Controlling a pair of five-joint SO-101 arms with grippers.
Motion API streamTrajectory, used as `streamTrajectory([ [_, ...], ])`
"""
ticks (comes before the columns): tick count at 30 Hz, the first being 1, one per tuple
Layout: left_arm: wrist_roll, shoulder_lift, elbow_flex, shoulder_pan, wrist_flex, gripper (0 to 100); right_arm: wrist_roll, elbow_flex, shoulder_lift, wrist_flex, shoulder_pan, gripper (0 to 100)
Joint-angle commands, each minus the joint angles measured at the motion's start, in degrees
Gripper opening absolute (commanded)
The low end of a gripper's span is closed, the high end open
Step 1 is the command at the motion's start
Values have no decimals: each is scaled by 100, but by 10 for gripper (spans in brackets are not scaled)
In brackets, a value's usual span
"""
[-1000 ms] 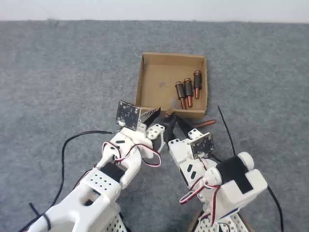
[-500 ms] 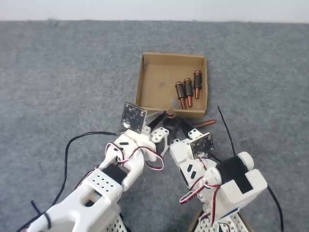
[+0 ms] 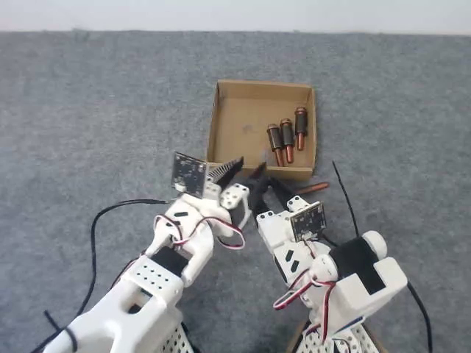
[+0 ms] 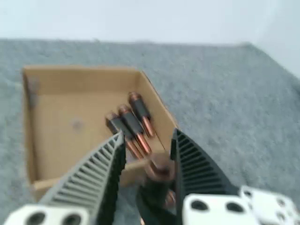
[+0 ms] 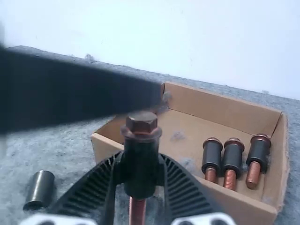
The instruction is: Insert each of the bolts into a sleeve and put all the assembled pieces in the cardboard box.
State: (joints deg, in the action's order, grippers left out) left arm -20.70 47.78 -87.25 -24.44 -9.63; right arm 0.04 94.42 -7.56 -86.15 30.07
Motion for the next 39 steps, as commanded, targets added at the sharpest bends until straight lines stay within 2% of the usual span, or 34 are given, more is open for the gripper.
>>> streamTrajectory([
  [1, -79, 756, 198, 273, 589, 148, 79, 132, 268, -31, -127, 6],
  [7, -79, 1864, 549, 273, 2760, 148, 79, 141, 268, -31, -127, 6],
  [12, -79, 2497, 532, 360, 3745, 148, 79, 141, 268, -31, -127, 6],
  [21, -79, 3182, 409, 1829, 4721, 148, 79, 141, 268, -31, -136, 6],
  [28, -53, 3947, -505, 2523, 4782, 148, 79, 141, 268, -31, -136, 6],
  [32, 343, 4563, -980, 2989, 4818, 114, 79, 141, 259, -31, -145, 6],
  [35, 580, 4993, -971, 3262, 5626, 12, 62, 123, 277, -75, -259, 6],
  [39, 932, 5503, -945, 3297, 6629, 15, 70, -141, 268, -40, -488, 6],
])
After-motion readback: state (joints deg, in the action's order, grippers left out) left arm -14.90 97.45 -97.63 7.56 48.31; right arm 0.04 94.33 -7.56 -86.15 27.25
